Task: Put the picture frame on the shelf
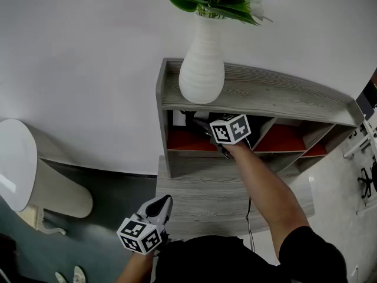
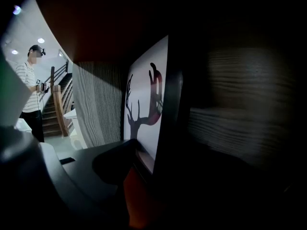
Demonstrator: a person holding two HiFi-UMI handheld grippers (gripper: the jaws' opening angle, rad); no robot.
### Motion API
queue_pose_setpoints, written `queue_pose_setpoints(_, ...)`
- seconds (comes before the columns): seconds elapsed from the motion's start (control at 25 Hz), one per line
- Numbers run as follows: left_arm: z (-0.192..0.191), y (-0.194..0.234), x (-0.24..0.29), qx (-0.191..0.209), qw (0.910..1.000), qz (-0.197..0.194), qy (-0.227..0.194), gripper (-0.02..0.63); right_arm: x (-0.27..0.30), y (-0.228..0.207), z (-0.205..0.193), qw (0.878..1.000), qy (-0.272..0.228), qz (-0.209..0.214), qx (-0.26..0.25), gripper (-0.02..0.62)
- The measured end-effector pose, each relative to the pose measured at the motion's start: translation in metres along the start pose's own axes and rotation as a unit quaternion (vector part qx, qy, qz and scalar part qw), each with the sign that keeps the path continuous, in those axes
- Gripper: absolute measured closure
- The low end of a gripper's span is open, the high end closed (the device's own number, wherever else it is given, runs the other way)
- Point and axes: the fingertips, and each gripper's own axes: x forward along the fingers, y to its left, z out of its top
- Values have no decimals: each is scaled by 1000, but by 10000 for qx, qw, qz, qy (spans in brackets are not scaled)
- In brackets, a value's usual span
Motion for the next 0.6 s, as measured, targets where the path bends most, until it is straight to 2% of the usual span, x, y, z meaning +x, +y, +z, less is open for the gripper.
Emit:
queue_pose_setpoints(0.32,0,-5,-2,35,10000,-68,10,597,-11,-8,-2,9982,-64,-559,-223,344)
queue_pose_setpoints(0.6,0,-11,-3,67,9999,-157,27,597,-23,-9,-8,9978,-172,-646,13,341)
